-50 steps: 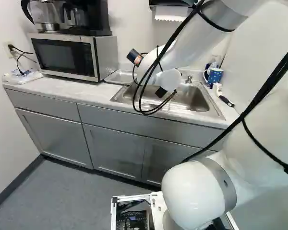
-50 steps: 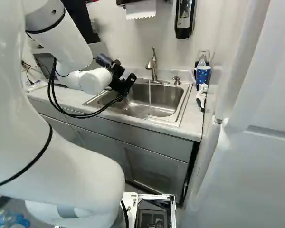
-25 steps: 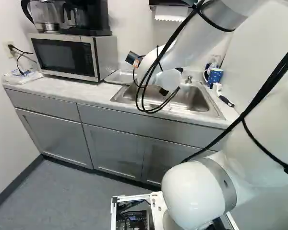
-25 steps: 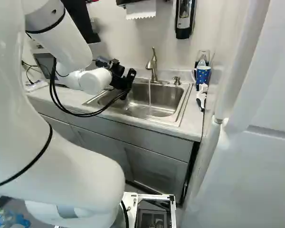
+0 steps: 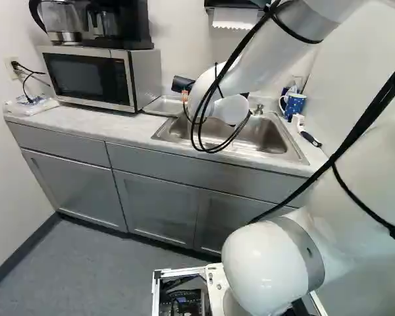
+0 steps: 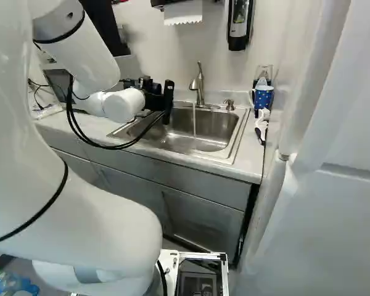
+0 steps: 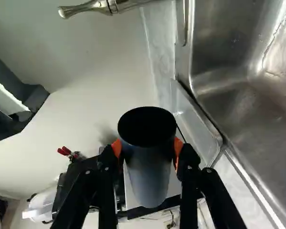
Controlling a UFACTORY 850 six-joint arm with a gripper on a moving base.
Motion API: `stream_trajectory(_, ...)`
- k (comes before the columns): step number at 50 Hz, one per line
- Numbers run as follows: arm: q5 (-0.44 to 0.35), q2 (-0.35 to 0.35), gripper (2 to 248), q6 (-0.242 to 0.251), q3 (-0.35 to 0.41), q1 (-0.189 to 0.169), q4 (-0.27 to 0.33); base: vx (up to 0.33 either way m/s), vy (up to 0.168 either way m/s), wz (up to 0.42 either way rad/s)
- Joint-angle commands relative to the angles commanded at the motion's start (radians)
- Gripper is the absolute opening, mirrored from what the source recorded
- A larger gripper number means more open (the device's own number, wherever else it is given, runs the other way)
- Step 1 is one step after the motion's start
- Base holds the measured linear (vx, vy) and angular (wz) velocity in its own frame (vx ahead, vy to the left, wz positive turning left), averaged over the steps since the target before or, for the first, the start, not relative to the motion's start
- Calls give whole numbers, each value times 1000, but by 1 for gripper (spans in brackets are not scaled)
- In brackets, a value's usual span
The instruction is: Rinse the cup and place it in the tray
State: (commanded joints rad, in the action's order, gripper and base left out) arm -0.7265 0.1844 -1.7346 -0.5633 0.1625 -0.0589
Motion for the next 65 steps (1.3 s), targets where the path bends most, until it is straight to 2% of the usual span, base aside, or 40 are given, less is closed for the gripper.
stream_trajectory(65, 0, 0, 122, 683, 0, 0, 0, 0, 0, 0)
